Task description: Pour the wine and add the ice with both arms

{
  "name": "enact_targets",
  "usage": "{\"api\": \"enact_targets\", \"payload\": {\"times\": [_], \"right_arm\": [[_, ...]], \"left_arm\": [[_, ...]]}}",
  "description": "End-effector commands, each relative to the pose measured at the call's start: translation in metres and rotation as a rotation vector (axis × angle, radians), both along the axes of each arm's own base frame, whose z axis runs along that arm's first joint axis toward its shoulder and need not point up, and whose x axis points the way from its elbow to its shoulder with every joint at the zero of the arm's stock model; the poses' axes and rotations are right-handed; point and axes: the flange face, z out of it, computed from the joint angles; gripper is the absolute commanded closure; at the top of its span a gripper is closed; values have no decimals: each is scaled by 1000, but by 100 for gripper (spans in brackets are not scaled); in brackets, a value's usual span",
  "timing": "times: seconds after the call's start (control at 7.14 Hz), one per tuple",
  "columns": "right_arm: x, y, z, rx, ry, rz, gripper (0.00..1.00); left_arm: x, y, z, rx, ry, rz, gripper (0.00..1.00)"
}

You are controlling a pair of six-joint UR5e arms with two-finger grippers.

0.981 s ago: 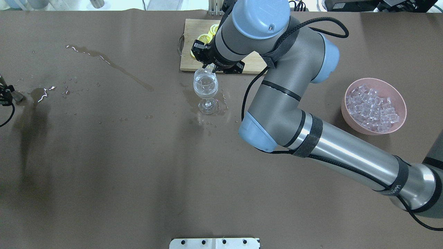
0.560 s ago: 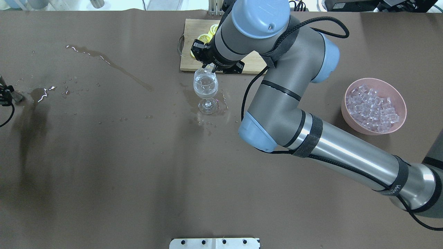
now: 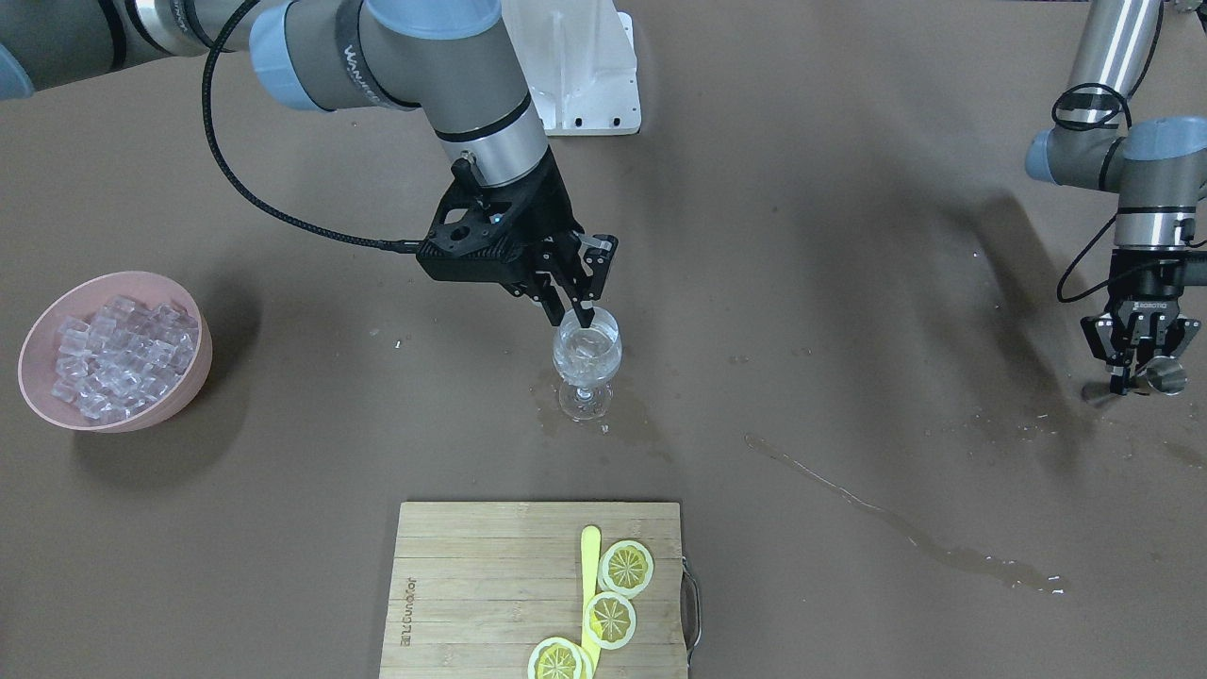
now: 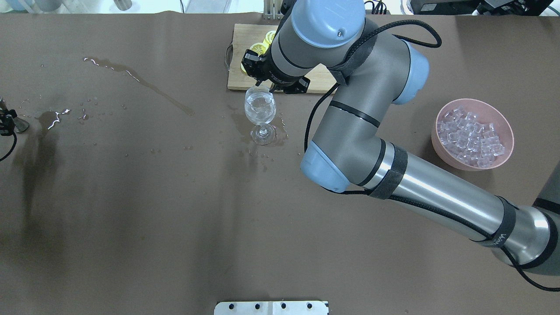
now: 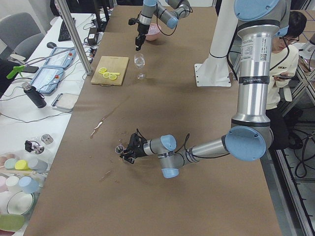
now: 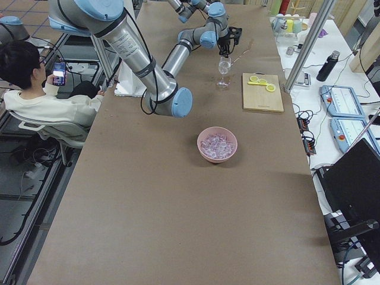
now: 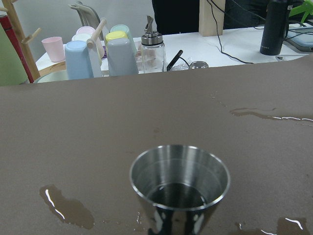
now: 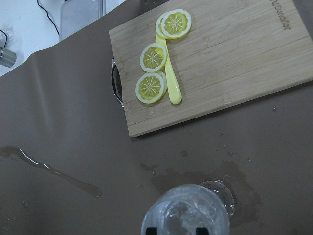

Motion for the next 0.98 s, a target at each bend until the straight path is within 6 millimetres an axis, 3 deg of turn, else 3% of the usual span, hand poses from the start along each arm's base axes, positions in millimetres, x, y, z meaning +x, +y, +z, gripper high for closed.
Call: {"api": "enact_targets", "payload": {"times": [0.0,0.28,0.42,0.7,0.84], "right_arm": [[0,0,-1,3,0,1,53],[8,-8,10,4,18,4,52],[33,-21,29,15,47,1,50],[102,-33,71,89,181,-60,35],[135,-39,91,85,188,-89,21]], "left_arm": [[-1,1,1,-1,0,1,49],[-6,7,4,4,-3,3,39],[-14,19,9,1,-2,14,38],[-24,38,16,-20,4,54,32],[-33,49,10,-15,17,57,32]]}}
